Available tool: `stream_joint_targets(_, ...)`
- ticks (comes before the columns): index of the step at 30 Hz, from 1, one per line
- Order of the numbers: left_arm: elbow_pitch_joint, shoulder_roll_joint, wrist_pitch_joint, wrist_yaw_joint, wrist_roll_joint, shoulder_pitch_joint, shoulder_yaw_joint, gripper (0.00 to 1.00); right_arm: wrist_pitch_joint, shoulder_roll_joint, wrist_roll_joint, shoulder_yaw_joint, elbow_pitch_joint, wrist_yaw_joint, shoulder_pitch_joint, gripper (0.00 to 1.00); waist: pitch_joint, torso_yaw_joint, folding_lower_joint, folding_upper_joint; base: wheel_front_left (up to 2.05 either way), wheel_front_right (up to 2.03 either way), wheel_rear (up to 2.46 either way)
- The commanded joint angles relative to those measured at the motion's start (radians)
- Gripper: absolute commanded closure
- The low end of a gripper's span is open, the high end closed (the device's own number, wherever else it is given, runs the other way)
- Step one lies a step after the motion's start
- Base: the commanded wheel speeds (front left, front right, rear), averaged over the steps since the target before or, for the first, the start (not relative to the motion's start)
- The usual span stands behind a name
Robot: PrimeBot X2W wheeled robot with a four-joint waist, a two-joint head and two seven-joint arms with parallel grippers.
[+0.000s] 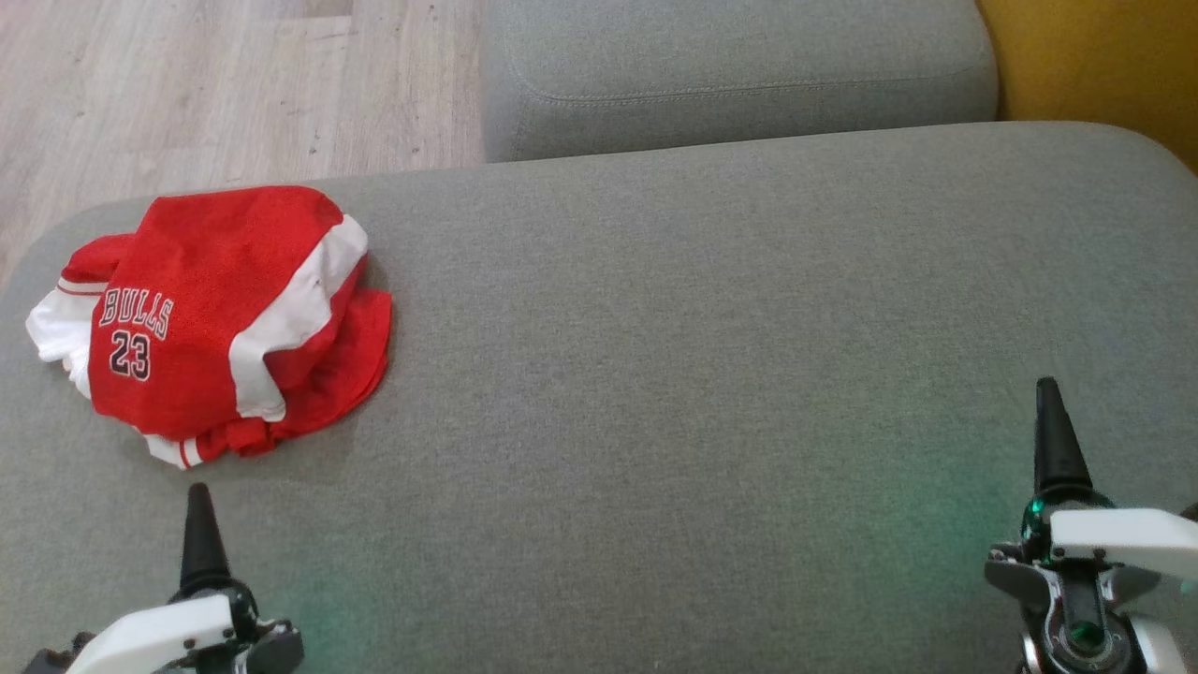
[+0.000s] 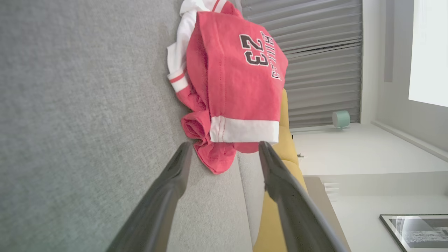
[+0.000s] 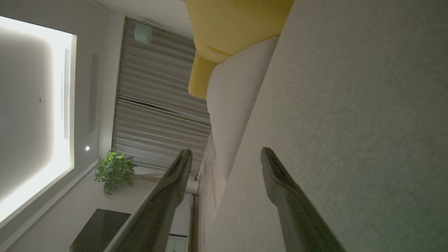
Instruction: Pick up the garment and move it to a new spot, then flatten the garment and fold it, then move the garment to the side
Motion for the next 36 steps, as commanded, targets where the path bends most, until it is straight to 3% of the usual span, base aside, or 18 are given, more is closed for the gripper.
stream_joint_targets(1,-0.044,0.009,-0.011,-0.002,0.030,-0.045,0.024,0.00,-0.013,-0.006,-0.047,0.011,-0.048,0.000,-0.054,0.00,0.001,0.001,0.0000,0.0000,0.00,0.00,0.00)
stream_joint_targets(18,-0.170,0.010,-0.059,0.042,0.315,-0.055,-0.006,0.00,-0.060,-0.006,-0.415,0.067,-0.126,0.000,-0.059,0.00,0.008,0.000,0.0000,0.0000,0.00,0.00,0.00)
stream_joint_targets(36,-0.247,0.012,-0.112,0.032,0.690,-0.043,-0.125,0.00,-0.113,-0.007,-0.751,0.141,-0.171,0.000,-0.054,0.00,0.021,-0.010,0.0000,0.0000,0.00,0.00,0.00)
